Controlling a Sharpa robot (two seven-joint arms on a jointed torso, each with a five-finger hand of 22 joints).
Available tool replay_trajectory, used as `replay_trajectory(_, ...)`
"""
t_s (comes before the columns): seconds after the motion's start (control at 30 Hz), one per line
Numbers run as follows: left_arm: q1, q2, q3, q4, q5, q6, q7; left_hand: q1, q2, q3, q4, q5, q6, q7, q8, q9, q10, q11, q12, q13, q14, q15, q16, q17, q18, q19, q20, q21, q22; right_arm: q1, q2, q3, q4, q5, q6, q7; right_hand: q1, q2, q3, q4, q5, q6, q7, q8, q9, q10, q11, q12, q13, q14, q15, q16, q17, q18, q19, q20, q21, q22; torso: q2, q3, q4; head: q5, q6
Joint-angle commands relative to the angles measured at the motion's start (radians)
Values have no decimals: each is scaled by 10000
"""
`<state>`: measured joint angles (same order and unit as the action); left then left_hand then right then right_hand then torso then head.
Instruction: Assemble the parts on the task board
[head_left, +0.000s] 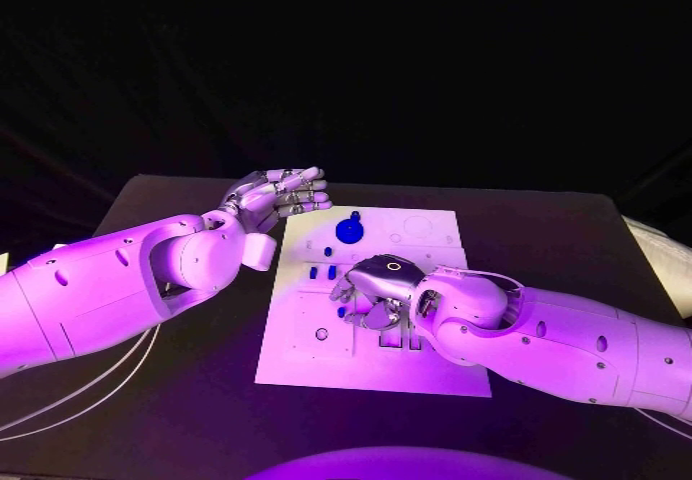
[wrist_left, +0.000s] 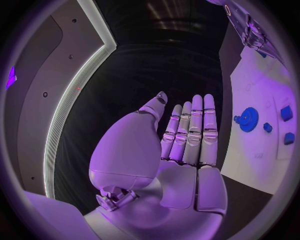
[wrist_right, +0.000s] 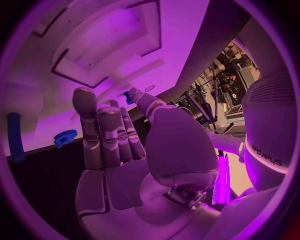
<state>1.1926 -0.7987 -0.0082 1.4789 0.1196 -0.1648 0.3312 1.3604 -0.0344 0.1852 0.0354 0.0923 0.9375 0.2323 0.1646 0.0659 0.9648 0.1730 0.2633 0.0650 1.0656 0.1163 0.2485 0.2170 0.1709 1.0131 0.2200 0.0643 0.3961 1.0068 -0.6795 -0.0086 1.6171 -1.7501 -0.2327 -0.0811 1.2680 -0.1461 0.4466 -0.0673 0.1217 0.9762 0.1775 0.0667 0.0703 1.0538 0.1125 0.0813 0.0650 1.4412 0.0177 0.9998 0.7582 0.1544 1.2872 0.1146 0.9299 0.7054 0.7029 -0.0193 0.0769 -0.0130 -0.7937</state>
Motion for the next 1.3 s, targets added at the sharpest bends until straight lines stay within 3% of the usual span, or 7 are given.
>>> replay_trajectory(0.03,3,17,7,-1,32,134,7,-9,-17,-56,-19,58,-68,-2,4,-10,-57,3,-49,-7,-2,35,-43,-16,106,-35,53,-5,-13,-20,-64,-7,74,34,-529,11,182,134,-109,7,225,225,-35,104,43,-22,-19,112,13,-18,-18,-2,-9,73,-39,8,12,22,-3,11,-7,-24,14)
replay_trajectory(0.2,3,20,7,-33,2,141,-12,3,-7,-55,-26,59,-75,1,3,-9,-70,6,-49,-7,-9,39,-55,-18,106,-42,57,-5,-32,-25,-335,9,338,212,-1153,159,287,286,-129,29,432,555,-62,204,90,228,-65,348,20,112,-61,195,196,27,131,-13,269,303,-3,19,-10,-52,33)
replay_trajectory(0.3,2,21,6,-68,-50,168,-25,3,-7,-55,-26,59,-75,1,3,-9,-70,6,-49,-7,-9,39,-55,-18,106,-42,57,-5,-32,6,-722,116,690,493,-1334,146,426,381,-7,-17,511,734,-120,248,110,414,-128,454,8,199,-110,410,451,-31,314,-50,580,659,0,21,-6,-84,62)
replay_trajectory(0.6,2,-12,5,-71,-84,209,-58,6,1,-56,-26,60,-79,4,3,-9,-77,9,-49,-7,-12,41,-61,-19,106,-47,59,-5,-43,919,-2275,228,1124,2225,-185,-500,168,132,-186,105,627,770,-141,152,75,457,-148,454,-22,259,-134,608,633,-63,413,-91,769,833,-12,-16,-54,-134,106)
replay_trajectory(0.73,2,-13,4,-71,-91,210,-68,6,1,-56,-26,60,-79,4,3,-9,-77,9,-49,-7,-12,41,-61,-19,106,-47,59,-5,-43,1140,-2742,226,1154,2064,-121,-577,98,-47,-404,131,789,714,-204,70,46,267,-157,377,-28,236,-136,594,586,-56,375,-95,738,781,-6,-12,-111,-146,141)
replay_trajectory(1.17,0,49,-24,-94,-141,266,-107,5,5,-58,-25,59,-82,8,4,-9,-81,11,-47,-6,-12,42,-64,-20,106,-48,60,-4,-52,1207,-2870,117,1097,1412,323,-759,193,-35,-720,177,660,633,-249,1,16,-137,-150,333,-10,205,-129,566,511,-29,271,-89,604,608,-6,-22,-94,-108,144)
replay_trajectory(1.3,-4,59,-29,-111,-147,280,-108,5,5,-58,-25,59,-82,8,4,-9,-81,11,-47,-6,-12,42,-64,-20,106,-48,60,-4,-52,1200,-2740,99,1080,1350,574,-807,331,132,-761,193,608,773,-281,58,41,-91,-174,459,13,210,-141,588,519,-32,287,-96,635,643,-2,-20,-114,-99,140)
